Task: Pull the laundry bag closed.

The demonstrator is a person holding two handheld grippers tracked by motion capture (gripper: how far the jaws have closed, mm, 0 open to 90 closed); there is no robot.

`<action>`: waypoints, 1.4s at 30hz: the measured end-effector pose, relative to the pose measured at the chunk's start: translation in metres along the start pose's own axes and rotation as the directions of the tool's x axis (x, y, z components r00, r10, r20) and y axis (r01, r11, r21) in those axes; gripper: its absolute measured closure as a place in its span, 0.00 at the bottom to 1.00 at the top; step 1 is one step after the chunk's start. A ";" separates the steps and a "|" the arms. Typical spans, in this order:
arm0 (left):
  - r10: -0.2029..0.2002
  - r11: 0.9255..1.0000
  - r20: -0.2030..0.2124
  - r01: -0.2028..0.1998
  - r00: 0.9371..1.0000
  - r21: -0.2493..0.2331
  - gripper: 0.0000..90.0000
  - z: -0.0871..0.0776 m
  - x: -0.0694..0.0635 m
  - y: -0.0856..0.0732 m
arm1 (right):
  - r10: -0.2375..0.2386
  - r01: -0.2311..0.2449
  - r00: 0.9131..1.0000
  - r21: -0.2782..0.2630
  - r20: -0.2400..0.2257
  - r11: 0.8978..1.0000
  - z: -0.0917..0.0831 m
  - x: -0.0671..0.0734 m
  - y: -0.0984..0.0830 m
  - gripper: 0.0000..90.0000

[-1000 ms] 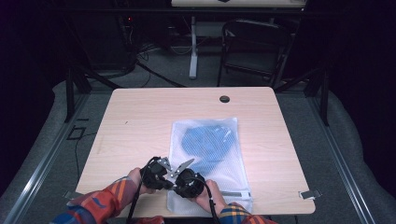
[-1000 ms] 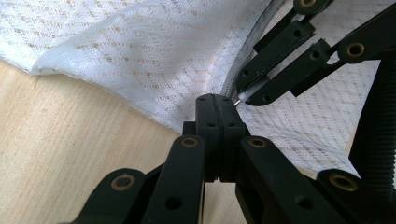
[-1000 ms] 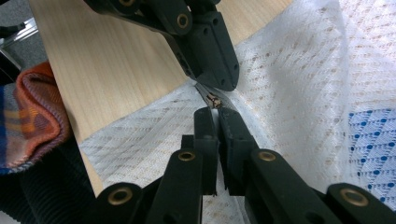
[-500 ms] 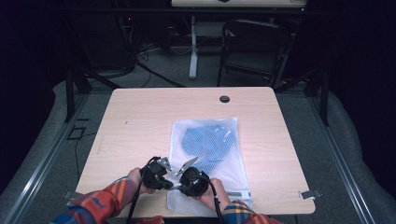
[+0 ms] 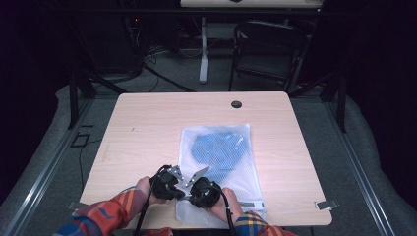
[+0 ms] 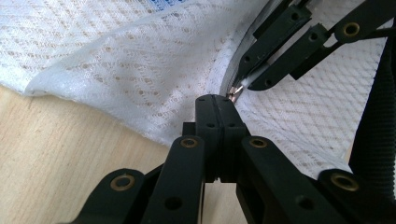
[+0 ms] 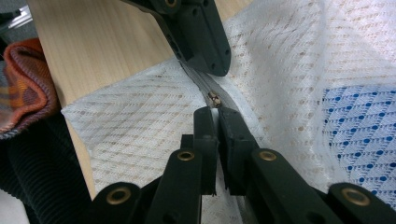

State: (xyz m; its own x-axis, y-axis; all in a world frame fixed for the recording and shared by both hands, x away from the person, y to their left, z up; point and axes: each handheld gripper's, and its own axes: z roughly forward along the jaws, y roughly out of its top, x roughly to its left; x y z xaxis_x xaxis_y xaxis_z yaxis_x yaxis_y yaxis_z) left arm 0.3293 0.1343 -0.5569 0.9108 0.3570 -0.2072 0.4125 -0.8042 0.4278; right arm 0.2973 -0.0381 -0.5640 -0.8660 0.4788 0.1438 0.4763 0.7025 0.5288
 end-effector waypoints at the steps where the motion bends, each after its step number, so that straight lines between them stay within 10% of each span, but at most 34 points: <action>1: 0.003 1.000 0.002 -0.003 1.000 -0.004 1.00 0.000 0.000 0.000 | 0.000 0.000 1.000 -0.001 -0.003 1.000 0.000 0.000 0.000 0.96; 13: -0.029 0.999 -0.003 0.029 1.000 -0.029 1.00 0.001 -0.002 -0.003 | 0.027 -0.027 1.000 -0.009 -0.005 1.000 0.000 0.000 -0.001 0.95; 28: 0.044 0.999 -0.027 -0.044 0.999 -0.006 1.00 0.001 -0.003 -0.001 | 0.080 -0.080 0.994 0.000 -0.074 0.997 0.000 -0.012 -0.002 0.96; 42: 0.057 0.998 -0.020 -0.057 0.998 0.009 1.00 0.000 -0.004 -0.001 | 0.061 -0.060 0.998 0.014 -0.035 0.998 -0.004 -0.008 -0.001 0.97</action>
State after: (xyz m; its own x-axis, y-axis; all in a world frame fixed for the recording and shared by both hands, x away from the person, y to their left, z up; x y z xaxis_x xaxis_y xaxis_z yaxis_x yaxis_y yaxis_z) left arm 0.3257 0.1337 -0.5569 0.9329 0.3202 -0.1651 0.3603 -0.8275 0.4307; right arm 0.3035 -0.0450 -0.5623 -0.8404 0.5016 0.2050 0.5296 0.6799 0.5072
